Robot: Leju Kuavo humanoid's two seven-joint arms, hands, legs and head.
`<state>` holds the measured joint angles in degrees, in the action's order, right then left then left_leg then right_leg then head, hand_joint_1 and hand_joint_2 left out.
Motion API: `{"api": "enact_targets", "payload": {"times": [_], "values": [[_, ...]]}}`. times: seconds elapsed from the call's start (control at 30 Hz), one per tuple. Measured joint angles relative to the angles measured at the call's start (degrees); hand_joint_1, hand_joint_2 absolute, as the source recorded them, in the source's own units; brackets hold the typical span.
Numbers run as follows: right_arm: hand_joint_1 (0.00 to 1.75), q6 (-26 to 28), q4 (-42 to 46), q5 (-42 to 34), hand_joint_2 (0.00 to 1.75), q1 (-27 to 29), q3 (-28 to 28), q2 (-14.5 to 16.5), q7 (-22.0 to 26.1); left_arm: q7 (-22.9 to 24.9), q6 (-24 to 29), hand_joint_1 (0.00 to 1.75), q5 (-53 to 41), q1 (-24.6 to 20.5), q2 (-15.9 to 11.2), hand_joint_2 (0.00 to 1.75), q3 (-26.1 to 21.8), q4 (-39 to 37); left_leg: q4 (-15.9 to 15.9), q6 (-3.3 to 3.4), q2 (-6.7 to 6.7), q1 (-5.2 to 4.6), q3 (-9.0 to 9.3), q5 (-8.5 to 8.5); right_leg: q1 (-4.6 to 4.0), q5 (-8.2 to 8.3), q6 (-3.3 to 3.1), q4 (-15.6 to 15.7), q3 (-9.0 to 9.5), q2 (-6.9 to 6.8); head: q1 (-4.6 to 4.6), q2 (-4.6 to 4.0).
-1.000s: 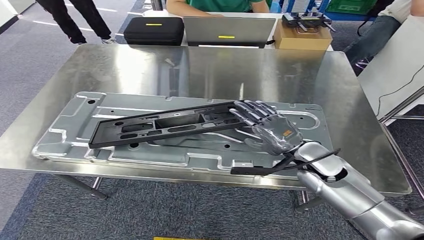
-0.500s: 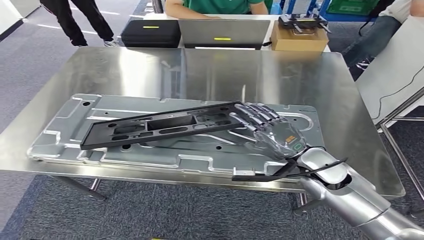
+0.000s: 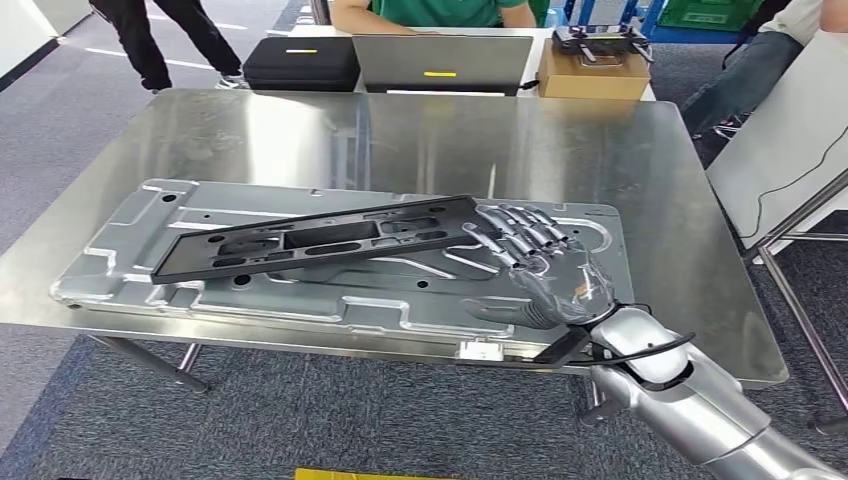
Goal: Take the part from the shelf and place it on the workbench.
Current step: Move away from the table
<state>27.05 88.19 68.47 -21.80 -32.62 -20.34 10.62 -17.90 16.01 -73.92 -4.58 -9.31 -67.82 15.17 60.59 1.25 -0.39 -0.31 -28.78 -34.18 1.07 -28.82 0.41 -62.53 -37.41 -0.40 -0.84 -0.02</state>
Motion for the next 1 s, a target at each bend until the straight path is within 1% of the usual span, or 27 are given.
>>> {"api": "enact_targets", "payload": {"times": [0.07,0.1,0.13,0.17,0.23,0.27,0.3,0.33,0.37,0.4,0.43,0.47,0.5,0.53,0.6,0.63,0.67,0.7,0.73,0.77,0.8,0.83,0.87,0.9,0.93,0.97,1.0], "values": [[0.00,0.13,0.14,-0.45,0.00,0.35,0.37,0.31,-0.15,0.01,0.09,0.00,0.00,-0.06,-0.09,0.00,0.00,0.00,-0.55,0.12,-0.01,-0.35,-0.12,0.34,0.17,0.73,0.80,0.13,-0.25,0.01,0.01,0.01],[0.00,0.13,0.23,-0.63,0.00,0.59,0.56,0.40,-0.23,0.02,0.11,0.00,-0.01,-0.06,-0.06,0.00,-0.01,-0.01,-0.80,0.22,0.12,-0.27,-0.34,0.80,0.22,0.60,1.14,0.08,-0.41,0.07,0.01,0.01],[0.00,0.06,0.33,-0.81,0.00,0.78,0.81,0.44,-0.31,0.04,0.10,0.00,-0.02,-0.07,-0.01,0.00,-0.01,-0.01,-1.05,0.41,0.24,-0.14,-0.72,1.38,0.20,-0.37,1.38,-0.42,-0.66,0.15,0.03,0.00],[0.00,-0.05,0.41,-1.02,0.00,0.94,1.09,0.45,-0.35,0.05,0.09,0.00,-0.03,-0.05,0.07,0.00,-0.02,-0.02,-1.29,0.65,0.37,0.03,-1.26,2.06,0.14,-2.22,1.53,-1.70,-1.06,0.23,0.05,0.00],[0.00,-0.56,0.44,-1.63,0.00,1.18,1.57,0.48,-0.30,0.06,0.08,0.00,-0.04,-0.02,0.23,0.00,-0.07,-0.02,-1.35,1.10,0.57,0.16,-2.64,3.19,0.09,-7.55,1.66,-6.97,-2.12,0.30,0.09,0.00],[0.00,-0.90,0.44,-2.14,0.00,1.37,1.71,0.49,-0.13,0.06,0.05,0.00,-0.04,0.02,0.28,0.00,-0.13,-0.02,-1.32,1.22,0.65,0.13,-3.35,3.72,0.08,-9.40,1.77,-9.99,-2.47,0.31,0.09,0.00],[0.00,-1.29,0.45,-2.69,0.00,1.58,1.78,0.49,0.12,0.06,0.01,0.00,-0.04,0.03,0.33,0.00,-0.19,-0.02,-1.29,1.27,0.73,0.09,-4.08,4.27,0.07,-10.06,1.87,-12.20,-2.35,0.31,0.09,0.00],[0.00,-1.64,0.46,-3.22,0.00,1.74,1.82,0.49,0.44,0.06,-0.05,0.00,-0.05,0.02,0.37,0.00,-0.26,-0.02,-1.25,1.27,0.79,0.08,-4.82,4.81,0.07,-9.41,1.96,-12.86,-1.52,0.31,0.09,0.00],[0.00,-1.85,0.51,-3.64,0.00,1.82,1.89,0.49,0.75,0.05,-0.13,0.00,-0.05,0.02,0.42,0.00,-0.32,-0.02,-1.20,1.19,0.84,0.07,-5.51,5.33,0.07,-7.86,2.01,-11.64,0.17,0.30,0.09,0.00],[0.00,-1.98,0.60,-3.89,0.00,1.82,2.00,0.49,1.01,0.04,-0.19,0.00,-0.07,0.01,0.46,0.00,-0.35,-0.02,-1.13,1.08,0.88,0.06,-6.11,5.80,0.06,-6.16,1.96,-8.76,2.62,0.30,0.09,0.00],[0.00,-2.02,0.74,-4.01,0.00,1.77,2.16,0.49,1.18,0.03,-0.23,0.00,-0.08,0.00,0.51,0.00,-0.37,-0.02,-1.00,0.91,0.89,-0.01,-6.63,6.18,-0.02,-5.06,1.83,-4.83,5.46,0.30,0.09,-0.01],[0.00,-2.03,0.95,-4.04,0.00,1.72,2.36,0.49,1.29,0.01,-0.28,0.00,-0.08,-0.01,0.55,0.00,-0.38,-0.02,-0.85,0.69,0.89,-0.08,-7.02,6.54,-0.11,-4.73,1.62,-0.99,7.97,0.28,0.08,-0.01],[0.00,-2.03,1.16,-3.97,0.00,1.65,2.53,0.49,1.37,-0.03,-0.33,0.00,-0.09,-0.01,0.57,0.00,-0.38,-0.02,-0.73,0.45,0.89,-0.11,-7.31,6.94,-0.24,-4.86,1.39,1.80,9.63,0.29,0.06,0.00],[0.00,-2.03,1.33,-3.86,0.00,1.59,2.65,0.49,1.41,-0.07,-0.38,0.00,-0.09,-0.02,0.59,0.00,-0.39,-0.02,-0.65,0.17,0.89,-0.12,-7.55,7.37,-0.40,-5.17,1.21,3.42,10.44,0.29,0.04,0.00],[0.00,-2.03,1.45,-3.63,0.00,1.55,2.78,0.49,1.49,-0.14,-0.47,0.00,-0.09,0.03,0.59,0.00,-0.42,-0.02,-0.54,-0.48,0.83,-0.06,-8.09,7.93,-0.31,-5.03,0.74,4.26,10.19,0.22,0.01,0.00],[0.00,-2.09,1.45,-3.59,0.00,1.60,2.79,0.49,1.52,-0.15,-0.49,0.00,-0.08,0.05,0.59,0.00,-0.44,-0.02,-0.17,-0.91,0.80,0.00,-8.48,7.18,-0.17,-4.73,0.36,4.46,9.77,0.11,-0.01,-0.01],[0.00,-2.28,1.44,-3.58,0.00,1.68,2.81,0.49,1.54,-0.15,-0.49,0.00,-0.07,0.08,0.60,0.00,-0.45,-0.02,0.93,-1.37,0.76,0.10,-8.97,5.42,0.01,-4.30,-0.10,4.66,9.19,-0.01,-0.02,-0.01],[0.00,-2.64,1.43,-3.58,0.00,1.76,2.81,0.45,1.55,-0.14,-0.49,0.00,-0.05,0.05,0.61,0.00,-0.47,-0.02,3.02,-1.83,0.76,0.32,-9.52,2.74,0.09,-3.76,-0.49,4.69,8.48,-0.13,-0.05,-0.01],[0.00,-3.17,1.39,-3.61,0.00,1.91,2.82,0.37,1.56,-0.13,-0.50,0.00,-0.03,0.05,0.62,0.00,-0.49,-0.02,6.01,-2.24,0.76,0.52,-10.08,-0.12,0.09,-3.16,-0.70,4.65,7.70,-0.20,-0.05,-0.01],[0.00,-3.85,1.32,-3.70,0.00,2.07,2.82,0.22,1.63,-0.12,-0.52,0.00,-0.01,0.04,0.66,0.00,-0.50,-0.02,9.39,-2.54,0.76,0.72,-10.54,-2.35,0.08,-2.55,-0.75,4.59,6.91,-0.27,-0.06,-0.01],[0.00,-4.58,1.17,-3.94,0.00,2.30,2.82,-0.03,1.75,-0.11,-0.55,0.00,0.01,0.02,0.69,0.00,-0.54,-0.02,12.24,-2.75,0.76,0.90,-10.68,-3.30,0.07,-1.95,-0.70,4.46,6.07,-0.34,-0.06,-0.01],[0.00,-5.22,1.01,-4.31,0.00,2.65,2.84,-0.36,1.90,-0.11,-0.57,0.00,0.03,0.02,0.73,0.00,-0.58,-0.02,13.78,-2.89,0.76,1.05,-10.27,-2.88,0.09,-1.41,-0.59,4.27,5.20,-0.41,-0.06,-0.01],[0.00,-5.80,0.79,-4.85,0.00,3.12,2.94,-0.79,2.10,-0.12,-0.58,0.00,0.07,0.02,0.75,0.00,-0.67,-0.02,13.55,-2.96,0.76,1.19,-9.07,-1.43,0.13,-0.94,-0.42,4.01,4.30,-0.49,-0.06,0.00],[0.00,-6.24,0.54,-5.46,0.00,3.74,3.12,-1.27,2.36,-0.14,-0.57,0.00,0.12,0.02,0.75,0.00,-0.81,-0.02,11.40,-2.99,0.75,1.32,-6.94,0.26,0.19,-0.51,-0.17,3.71,3.45,-0.55,-0.06,0.00],[0.00,-6.53,0.31,-6.12,0.00,4.48,3.40,-1.73,2.70,-0.16,-0.56,0.00,0.16,0.02,0.75,0.00,-0.96,-0.02,7.90,-2.96,0.68,1.42,-4.09,1.31,0.22,-0.14,0.13,3.44,2.75,-0.60,-0.06,0.00],[0.00,-6.88,0.06,-7.00,0.00,5.34,3.78,-2.13,3.20,-0.20,-0.56,0.00,0.20,0.01,0.74,0.00,-1.12,-0.02,3.77,-2.76,0.55,1.43,-1.10,1.54,0.20,0.24,0.48,3.21,2.24,-0.63,-0.05,0.01],[0.00,-7.27,-0.23,-8.04,0.00,6.31,4.16,-2.39,3.76,-0.23,-0.56,0.00,0.24,0.02,0.75,0.00,-1.26,-0.02,0.39,-2.48,0.42,1.38,1.17,1.19,0.17,0.69,0.86,3.11,1.94,-0.66,-0.04,0.01]]}}
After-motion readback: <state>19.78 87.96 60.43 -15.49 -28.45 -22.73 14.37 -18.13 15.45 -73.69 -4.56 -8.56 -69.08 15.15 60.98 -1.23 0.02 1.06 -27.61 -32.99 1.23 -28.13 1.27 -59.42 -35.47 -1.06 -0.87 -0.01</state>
